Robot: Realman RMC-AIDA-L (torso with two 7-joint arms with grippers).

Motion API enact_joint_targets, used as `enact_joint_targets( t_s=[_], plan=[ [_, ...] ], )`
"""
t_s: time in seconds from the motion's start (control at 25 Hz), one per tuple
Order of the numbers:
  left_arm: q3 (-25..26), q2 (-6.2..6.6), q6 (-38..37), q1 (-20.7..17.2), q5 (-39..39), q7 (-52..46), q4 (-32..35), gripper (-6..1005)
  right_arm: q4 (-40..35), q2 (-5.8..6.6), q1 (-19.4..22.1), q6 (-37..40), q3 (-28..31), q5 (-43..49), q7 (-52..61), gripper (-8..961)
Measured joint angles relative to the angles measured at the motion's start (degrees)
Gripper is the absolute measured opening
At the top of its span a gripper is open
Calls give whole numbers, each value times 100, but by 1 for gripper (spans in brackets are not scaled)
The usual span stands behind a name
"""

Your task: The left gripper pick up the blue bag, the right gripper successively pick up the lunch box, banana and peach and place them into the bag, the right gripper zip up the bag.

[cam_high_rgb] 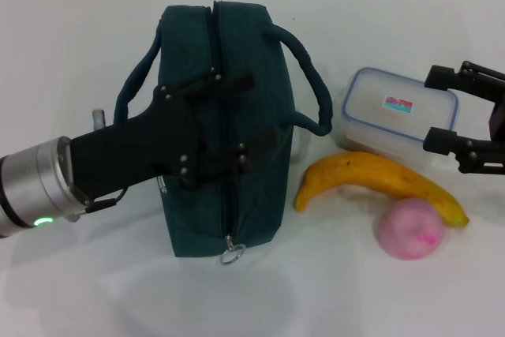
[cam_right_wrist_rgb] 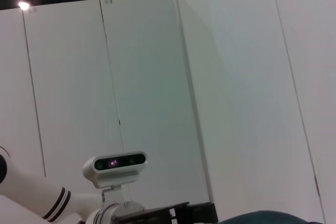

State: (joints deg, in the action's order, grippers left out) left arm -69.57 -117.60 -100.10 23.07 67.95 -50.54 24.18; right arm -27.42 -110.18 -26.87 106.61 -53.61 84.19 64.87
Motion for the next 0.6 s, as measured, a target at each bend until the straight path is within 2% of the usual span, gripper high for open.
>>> enact_joint_targets(
  t_s=[0.4, 0.6],
  plan=[
    [-3, -2, -58, -31, 15, -6, 10, 750, 0, -39, -3, 8, 0, -13, -6, 872],
    [12, -10, -463, -44, 2, -201, 40, 749, 0, -38, -3, 8, 0, -24, -27, 872]
  ],
)
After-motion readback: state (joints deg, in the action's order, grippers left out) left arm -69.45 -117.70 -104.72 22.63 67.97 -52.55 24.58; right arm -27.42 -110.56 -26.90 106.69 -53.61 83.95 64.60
